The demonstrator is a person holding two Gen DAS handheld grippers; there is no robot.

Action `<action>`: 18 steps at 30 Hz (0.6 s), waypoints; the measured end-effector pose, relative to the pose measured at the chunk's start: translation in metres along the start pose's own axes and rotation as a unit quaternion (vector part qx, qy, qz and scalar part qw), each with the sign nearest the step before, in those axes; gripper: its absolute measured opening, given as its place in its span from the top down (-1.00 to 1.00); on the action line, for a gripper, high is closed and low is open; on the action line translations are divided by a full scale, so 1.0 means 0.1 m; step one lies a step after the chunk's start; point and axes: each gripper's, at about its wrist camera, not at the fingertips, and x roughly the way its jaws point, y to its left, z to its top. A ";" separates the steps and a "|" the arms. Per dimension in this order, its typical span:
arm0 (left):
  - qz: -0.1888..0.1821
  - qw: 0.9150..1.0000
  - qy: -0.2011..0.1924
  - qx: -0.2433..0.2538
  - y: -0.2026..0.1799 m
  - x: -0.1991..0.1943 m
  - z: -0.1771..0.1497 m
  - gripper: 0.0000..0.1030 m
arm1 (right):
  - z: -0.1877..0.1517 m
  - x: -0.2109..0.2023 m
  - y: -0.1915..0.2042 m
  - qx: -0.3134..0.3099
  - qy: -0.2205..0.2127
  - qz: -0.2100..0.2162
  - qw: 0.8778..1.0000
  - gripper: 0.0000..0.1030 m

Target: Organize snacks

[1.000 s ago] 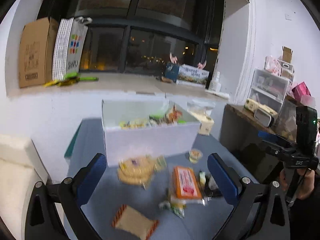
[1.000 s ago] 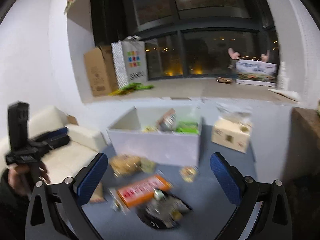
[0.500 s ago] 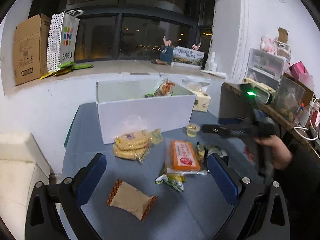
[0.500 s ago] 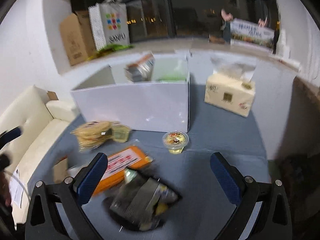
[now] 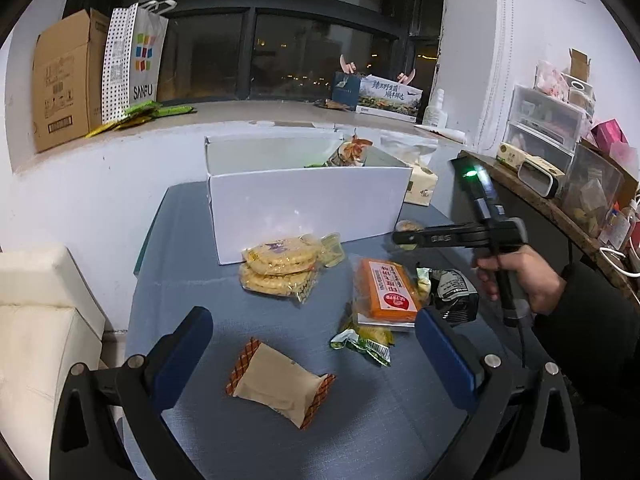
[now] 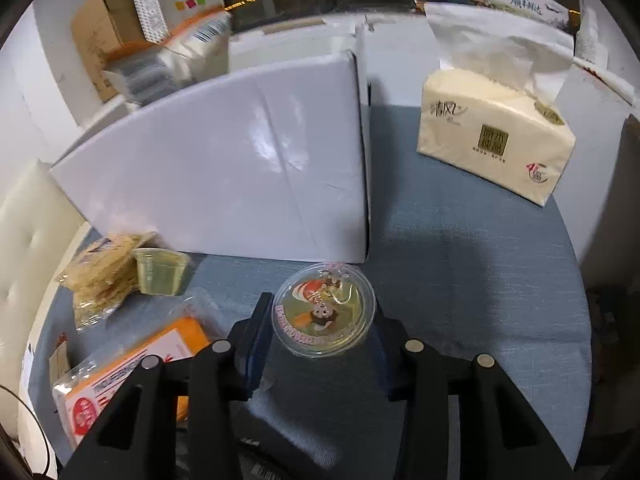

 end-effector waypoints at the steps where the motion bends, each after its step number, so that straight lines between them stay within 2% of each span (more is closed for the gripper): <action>1: 0.002 1.000 0.003 -0.002 0.01 0.03 0.02 -1.00 | -0.02 -0.05 0.00 -0.001 -0.006 0.004 1.000 0.09; 6: 0.006 1.000 0.015 0.003 0.01 0.26 0.15 -1.00 | -0.17 -0.51 0.12 -0.007 -0.045 0.026 0.999 0.09; 13: -0.003 0.997 0.073 0.022 0.02 1.04 0.46 -1.00 | -0.36 -1.23 0.45 -0.031 -0.101 0.058 0.993 0.09; 15: -0.004 0.996 0.093 0.012 0.06 1.27 0.52 -1.00 | -0.43 -1.35 0.48 -0.026 -0.109 0.066 0.991 0.09; 18: 0.005 0.993 0.118 -0.015 0.17 1.54 0.59 -1.00 | -0.54 -1.45 0.54 -0.032 -0.117 0.054 0.991 0.09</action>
